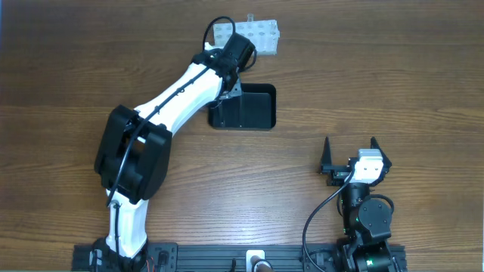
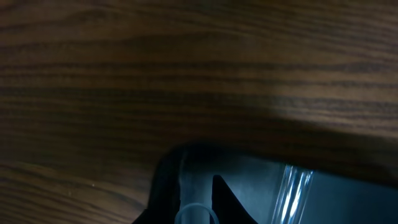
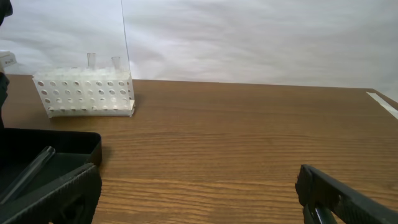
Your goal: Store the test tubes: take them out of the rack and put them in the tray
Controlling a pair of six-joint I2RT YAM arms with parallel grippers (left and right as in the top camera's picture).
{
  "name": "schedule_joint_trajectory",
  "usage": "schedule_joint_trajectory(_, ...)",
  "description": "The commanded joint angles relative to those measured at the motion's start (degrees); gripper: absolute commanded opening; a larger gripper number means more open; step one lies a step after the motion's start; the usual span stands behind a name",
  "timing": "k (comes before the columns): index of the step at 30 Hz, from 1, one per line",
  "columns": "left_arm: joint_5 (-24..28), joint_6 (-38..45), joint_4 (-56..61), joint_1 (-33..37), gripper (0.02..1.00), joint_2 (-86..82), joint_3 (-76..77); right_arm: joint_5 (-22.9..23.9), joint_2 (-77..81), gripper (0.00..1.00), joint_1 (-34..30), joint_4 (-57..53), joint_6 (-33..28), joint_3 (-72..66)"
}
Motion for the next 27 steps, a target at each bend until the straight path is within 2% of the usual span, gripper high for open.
schedule_joint_trajectory(1, -0.7, -0.3, 0.2, 0.5, 0.165, 0.9, -0.4, 0.3, -0.3, 0.991, 0.4, -0.1, 0.1, -0.3)
schedule_joint_trajectory(8, -0.7, 0.4, 0.3, 0.4, 0.393, 0.5, -0.4, 0.3, -0.3, 0.991, 0.4, -0.1, 0.1, -0.3)
schedule_joint_trajectory(10, -0.7, 4.2, 1.8, -0.3, 0.485, -2.0, -0.4, 0.3, -0.3, 0.993, 0.4, -0.1, 0.1, -0.3)
schedule_joint_trajectory(12, -1.3, 8.1, 4.2, -1.1, 0.520, -6.3, -0.4, 0.3, -0.3, 0.993, 0.4, -0.1, 0.1, -0.3)
schedule_joint_trajectory(14, -2.9, 13.5, 8.3, -1.6, 0.709, -13.0, -0.4, 0.3, -0.3, 0.993, 0.4, -0.1, 0.1, -0.3)
schedule_joint_trajectory(16, -3.5, 17.3, 11.1, -1.4, 0.820, -17.9, -0.4, 0.3, -0.3, 0.993, 0.4, -0.1, 0.1, -0.3)
schedule_joint_trajectory(22, -3.8, 27.7, 19.6, 4.8, 0.954, -32.5, -2.4, 0.3, -0.3, 0.991, 0.4, -0.1, 0.1, -0.3)
schedule_joint_trajectory(27, 3.6, 35.2, 30.3, 14.2, 0.996, -47.7, -17.4, 0.3, -0.3, 0.993, 0.4, -0.1, 0.1, -0.3)
